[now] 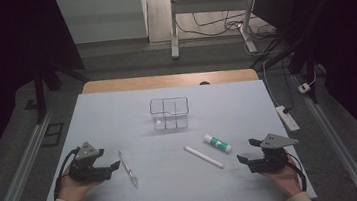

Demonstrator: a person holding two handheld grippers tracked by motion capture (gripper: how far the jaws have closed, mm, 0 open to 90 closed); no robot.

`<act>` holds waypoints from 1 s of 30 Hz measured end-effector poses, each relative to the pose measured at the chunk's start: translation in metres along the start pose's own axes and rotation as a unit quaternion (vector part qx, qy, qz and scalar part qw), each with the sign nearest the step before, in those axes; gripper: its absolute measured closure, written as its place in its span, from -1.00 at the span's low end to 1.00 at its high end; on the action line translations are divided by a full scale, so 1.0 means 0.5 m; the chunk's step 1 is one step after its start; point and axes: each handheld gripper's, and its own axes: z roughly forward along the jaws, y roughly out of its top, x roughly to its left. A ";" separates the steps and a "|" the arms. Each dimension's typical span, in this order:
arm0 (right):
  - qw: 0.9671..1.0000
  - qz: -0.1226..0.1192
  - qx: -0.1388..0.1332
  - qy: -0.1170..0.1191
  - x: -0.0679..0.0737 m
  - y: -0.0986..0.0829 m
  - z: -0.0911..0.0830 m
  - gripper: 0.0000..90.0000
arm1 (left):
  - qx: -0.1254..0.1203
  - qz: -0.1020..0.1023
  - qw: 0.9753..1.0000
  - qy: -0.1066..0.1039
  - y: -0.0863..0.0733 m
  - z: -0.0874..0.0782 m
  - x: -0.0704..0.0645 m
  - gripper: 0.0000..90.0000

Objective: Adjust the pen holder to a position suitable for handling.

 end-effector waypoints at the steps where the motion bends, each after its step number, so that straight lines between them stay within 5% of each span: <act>1: 1.000 0.000 0.001 0.000 -0.001 0.000 0.000 -0.54 | 0.000 0.000 1.000 0.000 0.000 0.000 0.000 -0.51; 16: 1.000 0.004 -0.001 0.005 0.001 0.000 0.000 -0.54 | 0.032 0.091 0.995 -0.021 0.037 -0.025 0.018 -0.43; 27: 1.000 0.002 -0.002 0.007 0.006 0.000 -0.004 -0.55 | 0.049 0.151 0.986 -0.044 0.068 -0.046 0.025 -0.39; 30: 1.000 0.003 -0.001 0.008 0.006 0.001 -0.004 -0.55 | 0.060 0.177 0.981 -0.046 0.078 -0.050 0.021 -0.38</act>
